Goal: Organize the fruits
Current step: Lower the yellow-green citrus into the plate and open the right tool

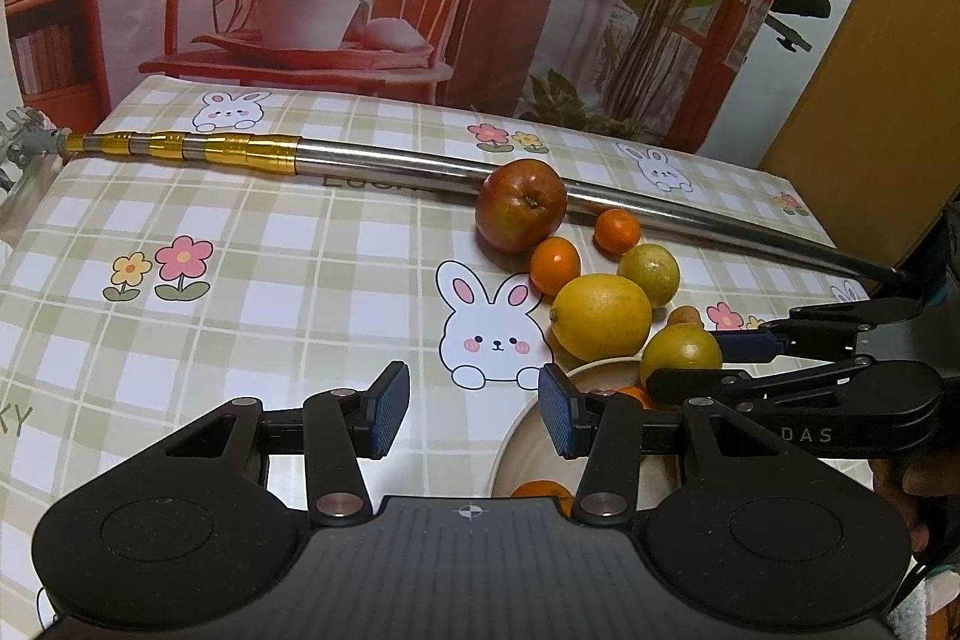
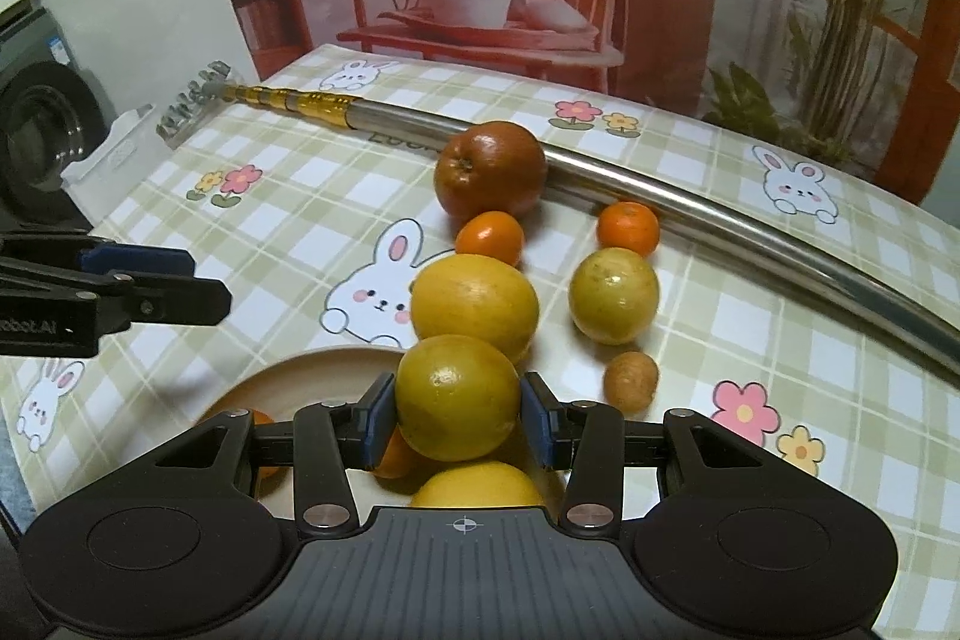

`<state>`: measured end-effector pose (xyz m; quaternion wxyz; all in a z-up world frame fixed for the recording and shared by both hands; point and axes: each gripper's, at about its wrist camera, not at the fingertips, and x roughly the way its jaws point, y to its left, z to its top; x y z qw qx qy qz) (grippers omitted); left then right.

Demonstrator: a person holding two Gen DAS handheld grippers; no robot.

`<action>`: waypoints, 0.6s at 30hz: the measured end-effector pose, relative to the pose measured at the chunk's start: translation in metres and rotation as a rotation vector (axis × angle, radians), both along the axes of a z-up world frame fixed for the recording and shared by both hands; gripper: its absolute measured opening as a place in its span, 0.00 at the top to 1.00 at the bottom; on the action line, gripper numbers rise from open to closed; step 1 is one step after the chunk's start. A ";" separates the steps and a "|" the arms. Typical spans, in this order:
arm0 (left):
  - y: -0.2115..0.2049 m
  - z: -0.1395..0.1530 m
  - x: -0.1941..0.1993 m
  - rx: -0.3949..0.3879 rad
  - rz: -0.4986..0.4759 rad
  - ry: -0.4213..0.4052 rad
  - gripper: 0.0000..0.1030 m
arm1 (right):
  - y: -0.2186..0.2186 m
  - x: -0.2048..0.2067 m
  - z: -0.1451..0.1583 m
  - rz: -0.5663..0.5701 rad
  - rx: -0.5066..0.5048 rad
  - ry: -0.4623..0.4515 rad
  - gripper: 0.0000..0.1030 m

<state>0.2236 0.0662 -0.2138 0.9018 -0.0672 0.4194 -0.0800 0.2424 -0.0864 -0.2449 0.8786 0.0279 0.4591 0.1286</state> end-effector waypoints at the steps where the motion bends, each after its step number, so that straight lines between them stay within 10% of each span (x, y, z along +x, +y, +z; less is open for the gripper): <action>1: 0.000 0.000 0.000 0.001 0.001 0.000 0.52 | 0.001 0.001 0.001 0.004 0.010 -0.001 0.61; 18: -0.001 -0.001 0.000 -0.007 0.005 -0.003 0.52 | 0.005 0.003 0.000 0.036 -0.044 0.013 0.61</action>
